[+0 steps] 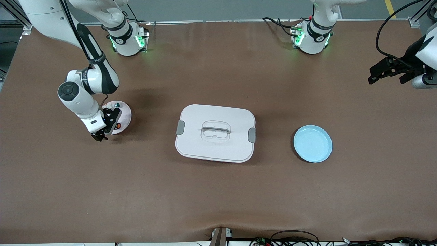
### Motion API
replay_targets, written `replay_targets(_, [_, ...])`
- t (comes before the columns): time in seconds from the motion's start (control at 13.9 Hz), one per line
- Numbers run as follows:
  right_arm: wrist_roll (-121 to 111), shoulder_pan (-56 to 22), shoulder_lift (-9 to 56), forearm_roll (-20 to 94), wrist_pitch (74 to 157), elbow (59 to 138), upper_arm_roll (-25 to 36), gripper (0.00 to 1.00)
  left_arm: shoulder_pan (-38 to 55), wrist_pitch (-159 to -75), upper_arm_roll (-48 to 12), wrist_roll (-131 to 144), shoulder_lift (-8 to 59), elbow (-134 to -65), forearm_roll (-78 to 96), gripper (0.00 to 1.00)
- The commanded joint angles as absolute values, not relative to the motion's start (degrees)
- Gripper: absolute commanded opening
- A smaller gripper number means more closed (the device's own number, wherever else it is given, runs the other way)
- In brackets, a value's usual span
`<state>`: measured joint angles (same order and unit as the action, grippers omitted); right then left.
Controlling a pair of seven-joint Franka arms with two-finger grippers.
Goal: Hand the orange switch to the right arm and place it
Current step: 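Lower the switch onto the pink-white dish and open the right gripper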
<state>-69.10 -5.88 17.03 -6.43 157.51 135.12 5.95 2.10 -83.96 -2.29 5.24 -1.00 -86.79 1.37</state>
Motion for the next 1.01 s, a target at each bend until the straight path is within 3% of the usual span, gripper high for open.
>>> replay_targets(0.0, [-68.9, -5.9, 16.4, -7.3, 155.4, 134.0, 5.8, 1.0, 1.8, -83.6, -2.3, 4.2, -0.4, -85.3, 0.5, 1.0])
replay_targets(0.22, [-66.0, -5.4, 16.9, -3.0, 146.2, 129.6, 5.8, 1.0, 1.9, -83.6, -2.3, 4.2, -0.4, -85.3, 0.5, 1.0])
replay_targets(0.93, [-12.7, -5.5, 9.8, -6.6, 137.4, 129.6, 5.7, 1.0, 1.9, -83.6, -2.3, 4.2, -0.4, -85.3, 0.5, 1.0])
